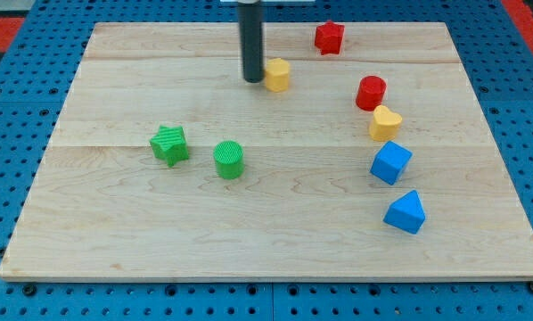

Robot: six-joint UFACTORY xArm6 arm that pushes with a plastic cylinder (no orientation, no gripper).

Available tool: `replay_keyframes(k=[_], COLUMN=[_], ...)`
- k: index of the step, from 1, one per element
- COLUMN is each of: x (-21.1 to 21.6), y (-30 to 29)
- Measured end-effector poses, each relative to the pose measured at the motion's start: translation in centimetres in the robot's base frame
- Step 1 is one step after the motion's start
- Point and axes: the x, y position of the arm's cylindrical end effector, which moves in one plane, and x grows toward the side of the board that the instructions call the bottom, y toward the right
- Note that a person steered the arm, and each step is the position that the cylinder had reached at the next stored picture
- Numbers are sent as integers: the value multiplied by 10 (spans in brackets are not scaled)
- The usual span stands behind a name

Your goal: Place the yellow hexagon on top of the red circle

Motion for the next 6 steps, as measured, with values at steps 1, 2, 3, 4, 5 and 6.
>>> replay_keyframes(k=[1,2,3,4,5,6], x=[-1,-10,-19,-18,-18,-37], y=[50,18,30,86,117,93])
